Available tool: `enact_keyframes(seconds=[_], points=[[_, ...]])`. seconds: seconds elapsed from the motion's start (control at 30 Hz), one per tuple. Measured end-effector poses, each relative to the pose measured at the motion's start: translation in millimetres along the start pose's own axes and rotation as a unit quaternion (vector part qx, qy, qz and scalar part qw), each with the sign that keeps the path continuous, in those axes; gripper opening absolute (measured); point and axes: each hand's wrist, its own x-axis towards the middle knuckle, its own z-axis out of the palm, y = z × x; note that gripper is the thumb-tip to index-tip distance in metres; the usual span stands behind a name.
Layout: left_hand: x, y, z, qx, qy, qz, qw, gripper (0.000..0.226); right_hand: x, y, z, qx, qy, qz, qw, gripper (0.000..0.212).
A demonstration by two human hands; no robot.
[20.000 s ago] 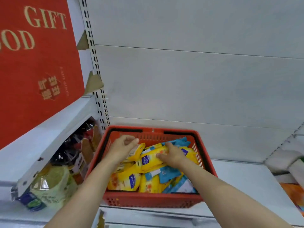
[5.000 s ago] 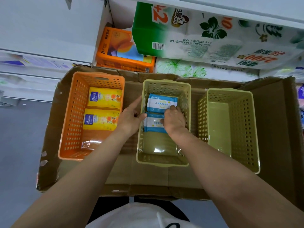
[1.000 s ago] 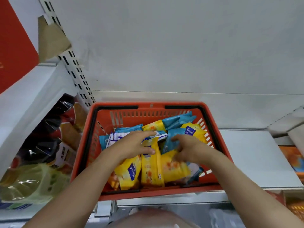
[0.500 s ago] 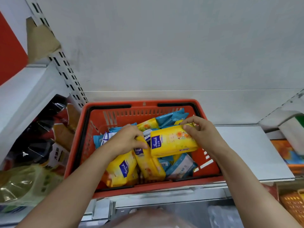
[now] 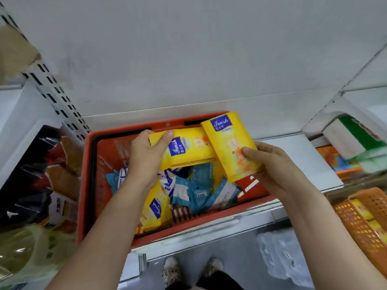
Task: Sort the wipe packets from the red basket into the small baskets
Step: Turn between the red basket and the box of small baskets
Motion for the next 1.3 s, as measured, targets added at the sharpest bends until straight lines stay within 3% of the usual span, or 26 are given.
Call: enact_keyframes(seconds=[0.13,0.23,0.37,0.57,0.7,0.83,1.03,1.17,1.3], points=[[-33.5,7.3,33.5,-0.047,-0.056,-0.014,0.997,0.034,-22.7,-2.5,-16.5,0.081,0.022,0.009,0.996,0.031],[-65.0,10.9,65.6,-0.064,-0.111,-0.007,0.992,0.026,-44.5,-6.3,-44.7,0.120,0.028,-0.004,0.992,0.021],[-106.1,14.5,110.6,0.009,-0.232,-0.028,0.972,0.028,-87.4,-5.3,-113.1,0.118,0.065,-0.041,0.990,0.026],[-203.5,-19.5,225.8,0.118,-0.371,-0.064,0.919,0.016,-174.3,13.9,-248.9,0.083,0.117,-0.017,0.989,0.049],[-266.2,-48.7,298.3,0.099,-0.349,-0.080,0.928,0.007,-216.4,29.1,-340.5,0.101,0.164,-0.018,0.981,0.025],[-299.3,-71.4,351.3,0.092,-0.292,-0.093,0.947,0.003,-231.6,37.1,-427.1,0.085,0.220,-0.027,0.971,0.032],[-266.6,-92.3,418.9,0.115,-0.227,-0.063,0.965,0.011,-195.0,30.6,-515.2,0.076,0.278,-0.016,0.958,0.029],[-237.7,-111.4,488.2,0.128,-0.242,-0.074,0.959,0.013,-154.3,25.1,-568.6,-0.063,0.324,0.010,0.944,0.027],[-225.2,-125.7,541.8,0.171,-0.263,-0.111,0.943,0.022,-119.7,31.4,-621.8,-0.236,0.253,0.125,0.930,0.031]])
